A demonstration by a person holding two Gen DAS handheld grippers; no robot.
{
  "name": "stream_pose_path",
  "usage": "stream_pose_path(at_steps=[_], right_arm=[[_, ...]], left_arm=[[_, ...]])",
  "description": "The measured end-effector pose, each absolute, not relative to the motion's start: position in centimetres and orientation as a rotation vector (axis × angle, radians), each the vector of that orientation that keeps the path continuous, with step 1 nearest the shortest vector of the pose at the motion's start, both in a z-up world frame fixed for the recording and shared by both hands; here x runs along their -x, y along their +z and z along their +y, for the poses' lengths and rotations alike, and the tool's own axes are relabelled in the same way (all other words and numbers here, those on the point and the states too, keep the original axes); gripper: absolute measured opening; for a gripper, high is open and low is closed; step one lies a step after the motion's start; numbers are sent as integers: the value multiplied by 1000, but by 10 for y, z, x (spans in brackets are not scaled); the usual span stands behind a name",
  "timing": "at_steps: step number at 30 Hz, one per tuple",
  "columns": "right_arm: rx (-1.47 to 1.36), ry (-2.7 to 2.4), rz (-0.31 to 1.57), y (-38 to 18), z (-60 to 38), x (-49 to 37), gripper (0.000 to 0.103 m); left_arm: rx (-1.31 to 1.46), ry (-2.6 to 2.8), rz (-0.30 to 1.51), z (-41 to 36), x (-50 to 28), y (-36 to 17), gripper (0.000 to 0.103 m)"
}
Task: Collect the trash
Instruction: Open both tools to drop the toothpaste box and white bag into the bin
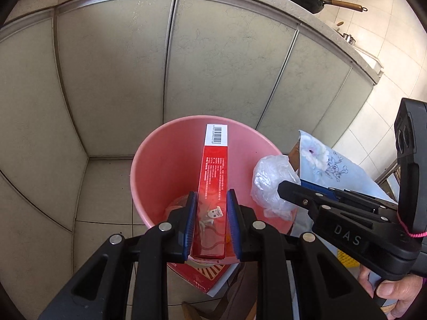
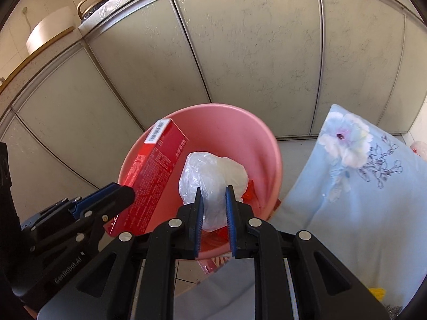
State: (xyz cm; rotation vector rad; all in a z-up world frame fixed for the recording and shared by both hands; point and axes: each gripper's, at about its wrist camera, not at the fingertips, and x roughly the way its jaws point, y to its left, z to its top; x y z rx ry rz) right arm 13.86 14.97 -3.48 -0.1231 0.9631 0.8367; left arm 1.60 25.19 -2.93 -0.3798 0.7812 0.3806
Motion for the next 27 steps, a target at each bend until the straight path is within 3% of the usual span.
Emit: stream_pose_path(at_steps=[5, 7, 9, 27], right_arm=[[102, 844, 968, -36, 152, -140, 25], [97, 860, 968, -36, 151, -140, 38], [101, 862, 958, -34, 149, -139, 41], [139, 800, 807, 16, 82, -107, 41]], left_arm=[[356, 392, 786, 253, -19, -32, 22], [363, 390, 787, 254, -19, -32, 22], [369, 396, 788, 254, -19, -33, 22], [369, 302, 701, 225, -3, 4, 29]])
